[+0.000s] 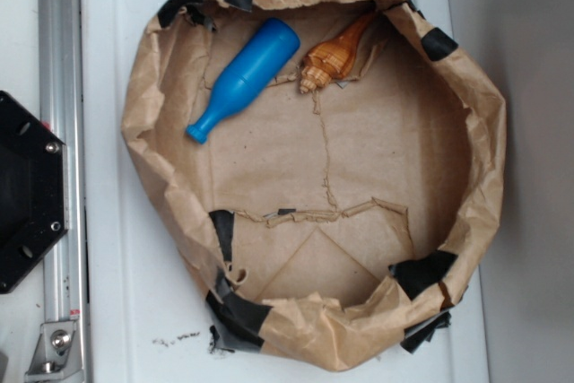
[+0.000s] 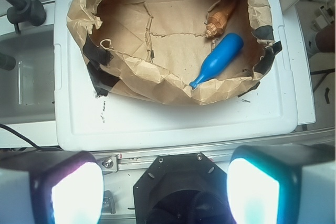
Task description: Grab the shell.
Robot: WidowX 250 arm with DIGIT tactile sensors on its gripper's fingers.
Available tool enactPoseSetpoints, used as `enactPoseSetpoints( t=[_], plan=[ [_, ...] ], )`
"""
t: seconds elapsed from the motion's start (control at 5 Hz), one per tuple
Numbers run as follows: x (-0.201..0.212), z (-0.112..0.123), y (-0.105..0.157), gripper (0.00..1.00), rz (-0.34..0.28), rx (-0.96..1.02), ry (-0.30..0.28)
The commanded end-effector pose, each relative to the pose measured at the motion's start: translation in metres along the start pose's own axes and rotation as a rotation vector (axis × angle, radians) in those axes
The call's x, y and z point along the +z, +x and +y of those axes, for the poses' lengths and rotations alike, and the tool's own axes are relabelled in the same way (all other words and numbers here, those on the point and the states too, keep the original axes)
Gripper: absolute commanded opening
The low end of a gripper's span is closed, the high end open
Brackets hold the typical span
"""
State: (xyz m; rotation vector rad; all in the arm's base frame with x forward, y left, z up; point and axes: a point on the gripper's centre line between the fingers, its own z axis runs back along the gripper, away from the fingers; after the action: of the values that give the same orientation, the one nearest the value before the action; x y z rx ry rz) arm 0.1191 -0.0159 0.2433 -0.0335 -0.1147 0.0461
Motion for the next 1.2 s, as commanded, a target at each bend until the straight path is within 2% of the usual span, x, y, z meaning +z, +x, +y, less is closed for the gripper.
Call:
enactPoseSetpoints(
  t=[0.0,0.2,0.4,0.6,0.8,1.0],
  plan=[
    [0.000,0.000,0.000,1.00,0.000,0.000,0.000],
    [-0.045,0.024,0.041,1.00,-0.072,0.081,0.145],
    [-0.069,0.029,0.082,1.00,-0.137,0.227,0.234],
    [-0.097,0.034,0.110,1.00,-0.170,0.252,0.251],
    [-0.133,0.053,0.125,1.00,-0.189,0.212,0.219],
    [-0.164,0.064,0.139,1.00,-0.193,0.139,0.163]
  ],
)
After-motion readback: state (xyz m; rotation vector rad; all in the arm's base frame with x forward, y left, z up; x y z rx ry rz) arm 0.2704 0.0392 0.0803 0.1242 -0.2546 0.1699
